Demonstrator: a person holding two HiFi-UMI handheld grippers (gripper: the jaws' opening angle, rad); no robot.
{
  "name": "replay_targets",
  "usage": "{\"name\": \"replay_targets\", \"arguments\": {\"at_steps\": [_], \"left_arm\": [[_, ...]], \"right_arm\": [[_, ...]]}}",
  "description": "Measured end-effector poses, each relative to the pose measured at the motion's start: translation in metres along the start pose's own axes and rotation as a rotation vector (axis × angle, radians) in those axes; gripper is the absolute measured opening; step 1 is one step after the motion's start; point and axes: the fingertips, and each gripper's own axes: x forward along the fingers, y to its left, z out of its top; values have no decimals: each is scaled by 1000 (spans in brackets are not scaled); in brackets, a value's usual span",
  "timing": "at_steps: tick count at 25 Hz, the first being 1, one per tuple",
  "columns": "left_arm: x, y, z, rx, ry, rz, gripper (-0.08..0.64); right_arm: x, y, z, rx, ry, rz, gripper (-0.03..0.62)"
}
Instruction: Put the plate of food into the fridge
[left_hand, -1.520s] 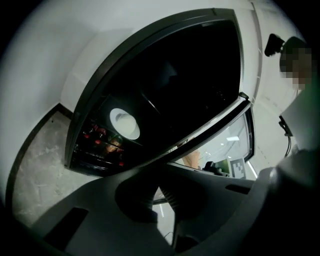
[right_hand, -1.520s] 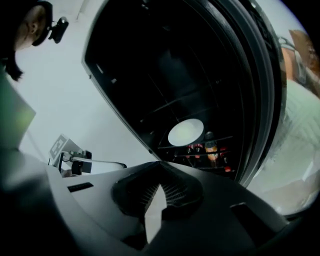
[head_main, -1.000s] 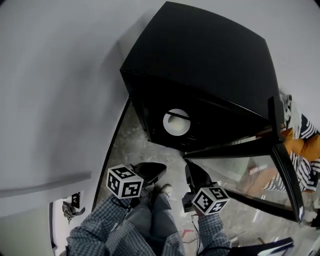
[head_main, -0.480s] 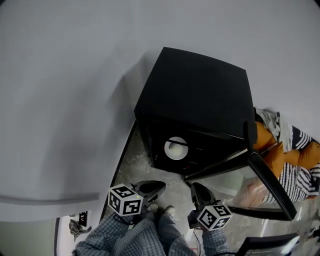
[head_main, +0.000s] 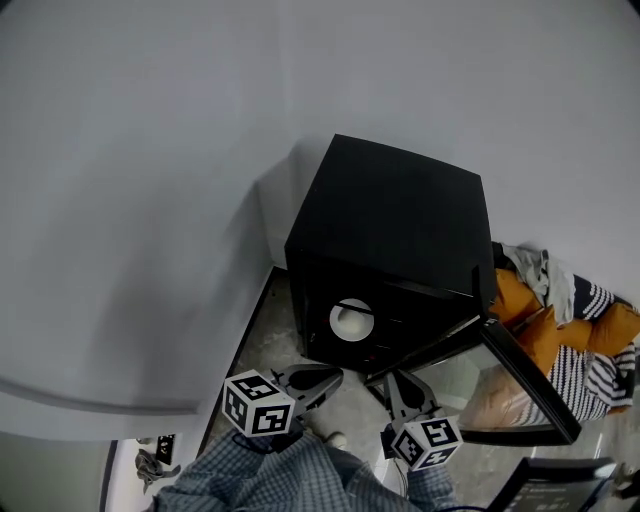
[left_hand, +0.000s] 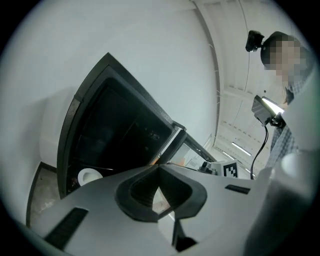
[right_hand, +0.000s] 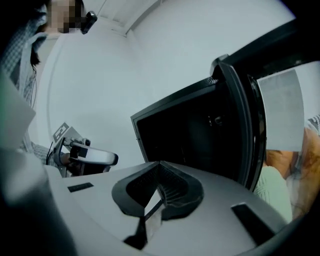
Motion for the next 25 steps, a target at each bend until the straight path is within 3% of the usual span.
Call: {"name": "replay_targets", "arguments": {"at_steps": [9, 17, 25], "left_arm": [[-10, -26, 48, 121, -128, 20, 6], [-13, -56, 79, 270, -141, 34, 6], [-19, -82, 105, 372, -195, 25, 6]], "right_arm": [[-6, 22, 43, -158, -99, 11, 8], [-30, 31, 97, -138, -222, -6, 8], [-49, 41, 135, -161, -292, -21, 8]]}}
